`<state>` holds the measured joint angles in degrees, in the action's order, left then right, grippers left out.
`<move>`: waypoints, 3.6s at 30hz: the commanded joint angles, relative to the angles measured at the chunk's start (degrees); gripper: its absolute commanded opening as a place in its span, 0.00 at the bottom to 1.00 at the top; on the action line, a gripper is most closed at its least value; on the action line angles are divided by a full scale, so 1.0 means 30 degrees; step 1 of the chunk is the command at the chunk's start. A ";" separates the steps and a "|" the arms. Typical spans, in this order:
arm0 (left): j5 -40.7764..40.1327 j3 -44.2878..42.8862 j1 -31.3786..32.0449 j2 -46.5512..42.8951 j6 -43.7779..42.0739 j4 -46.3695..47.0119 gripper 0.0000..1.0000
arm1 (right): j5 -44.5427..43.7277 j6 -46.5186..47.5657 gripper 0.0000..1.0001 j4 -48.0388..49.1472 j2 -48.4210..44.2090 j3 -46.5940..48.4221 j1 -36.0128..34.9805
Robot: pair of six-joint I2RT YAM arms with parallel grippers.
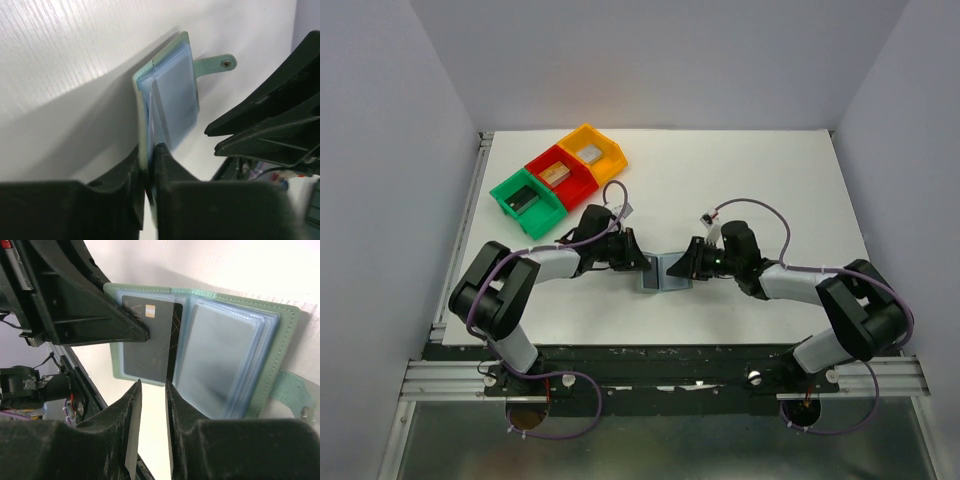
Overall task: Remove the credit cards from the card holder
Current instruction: Place the card holder at the center of the board, then remove the credit card from the card holder.
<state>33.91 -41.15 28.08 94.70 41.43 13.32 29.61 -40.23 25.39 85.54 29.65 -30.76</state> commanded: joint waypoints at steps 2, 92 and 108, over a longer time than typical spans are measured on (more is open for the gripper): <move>-0.1254 -0.0786 -0.0042 -0.0129 -0.1329 -0.2885 0.43 | -0.0258 0.0577 0.33 -0.0960 0.0784 0.0809 0.0059; -1.0513 0.2026 0.3063 -0.2444 0.1249 -0.4821 0.07 | 0.1732 0.1311 0.46 -0.4773 0.5794 0.6084 -0.1259; -1.0688 0.2230 0.3092 -0.2853 0.1014 -0.4997 0.12 | 0.2583 0.0517 0.39 -0.3890 0.6468 0.6054 -0.1230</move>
<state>4.49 -36.56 37.28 86.35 45.63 2.44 34.46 -37.98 12.40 103.55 47.42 -34.06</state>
